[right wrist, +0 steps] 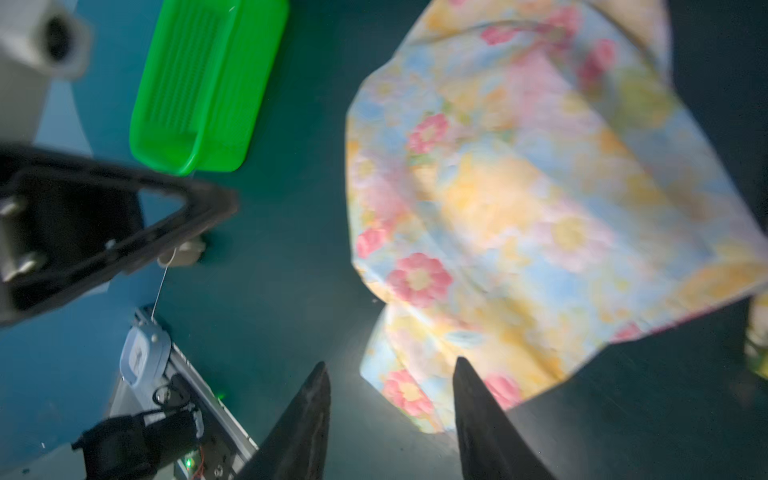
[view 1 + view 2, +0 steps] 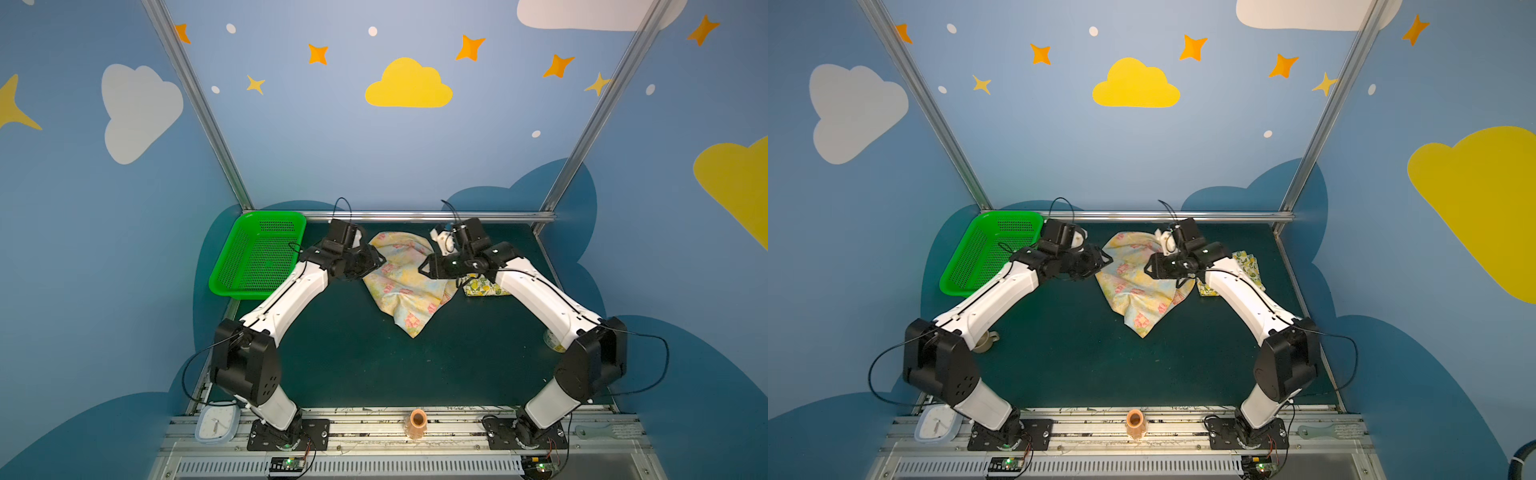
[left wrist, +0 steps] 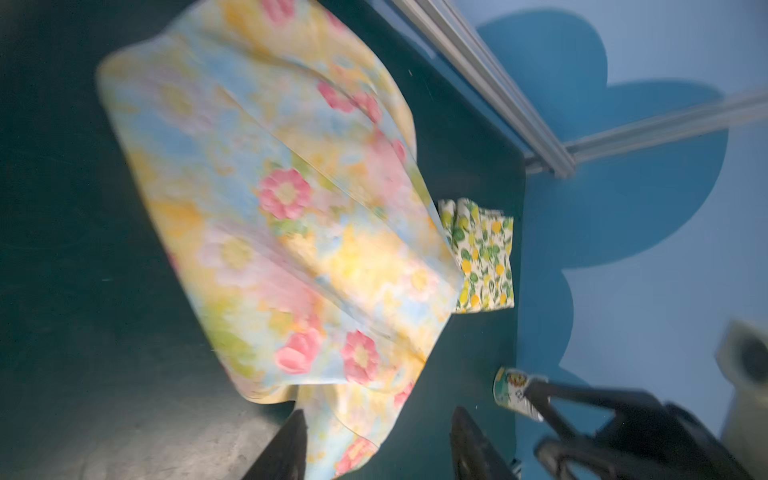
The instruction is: Fold and stack the skirts
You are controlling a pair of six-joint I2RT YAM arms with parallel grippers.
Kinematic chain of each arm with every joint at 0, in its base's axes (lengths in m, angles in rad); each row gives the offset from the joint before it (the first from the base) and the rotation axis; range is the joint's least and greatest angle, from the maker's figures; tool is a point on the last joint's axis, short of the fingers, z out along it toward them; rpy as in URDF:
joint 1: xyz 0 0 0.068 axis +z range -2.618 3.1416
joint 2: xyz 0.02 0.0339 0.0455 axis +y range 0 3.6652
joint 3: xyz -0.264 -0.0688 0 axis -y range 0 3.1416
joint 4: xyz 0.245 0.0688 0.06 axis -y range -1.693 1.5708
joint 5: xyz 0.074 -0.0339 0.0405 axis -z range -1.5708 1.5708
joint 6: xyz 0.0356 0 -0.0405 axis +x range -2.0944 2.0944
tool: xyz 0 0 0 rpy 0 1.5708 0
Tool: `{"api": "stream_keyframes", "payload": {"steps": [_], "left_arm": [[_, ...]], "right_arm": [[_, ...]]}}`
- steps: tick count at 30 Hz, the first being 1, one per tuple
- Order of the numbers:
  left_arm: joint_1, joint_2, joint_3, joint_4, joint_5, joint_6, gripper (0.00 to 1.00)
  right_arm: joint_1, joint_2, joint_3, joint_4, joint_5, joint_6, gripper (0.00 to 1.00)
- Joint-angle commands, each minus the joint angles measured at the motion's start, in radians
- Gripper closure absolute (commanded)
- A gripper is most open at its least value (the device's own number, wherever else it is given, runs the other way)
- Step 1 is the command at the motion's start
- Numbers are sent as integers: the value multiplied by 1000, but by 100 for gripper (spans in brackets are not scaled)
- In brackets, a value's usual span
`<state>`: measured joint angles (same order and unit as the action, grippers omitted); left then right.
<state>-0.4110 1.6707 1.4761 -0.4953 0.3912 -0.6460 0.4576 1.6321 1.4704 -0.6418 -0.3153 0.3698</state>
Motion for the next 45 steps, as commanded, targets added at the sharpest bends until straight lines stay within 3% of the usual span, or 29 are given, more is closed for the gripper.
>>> {"api": "stream_keyframes", "payload": {"steps": [1, 9, 17, 22, 39, 45], "left_arm": [[-89, 132, 155, -157, -7, 84, 44], [-245, 522, 660, -418, -107, 150, 41], [-317, 885, 1211, -650, -235, 148, 38], [-332, 922, 1195, -629, -299, 127, 38], [-402, 950, 1156, -587, -443, 164, 37], [-425, 975, 1156, -575, -574, 160, 49]], "right_arm": [[-107, -6, -73, -57, -13, 64, 53], [-281, -77, -228, 15, -26, 138, 53], [-357, -167, -347, 67, -74, 171, 53], [-369, -179, -388, 93, -140, 185, 52], [-371, -174, -410, 89, -203, 187, 52], [-368, -189, -411, 65, -212, 175, 53]]}}
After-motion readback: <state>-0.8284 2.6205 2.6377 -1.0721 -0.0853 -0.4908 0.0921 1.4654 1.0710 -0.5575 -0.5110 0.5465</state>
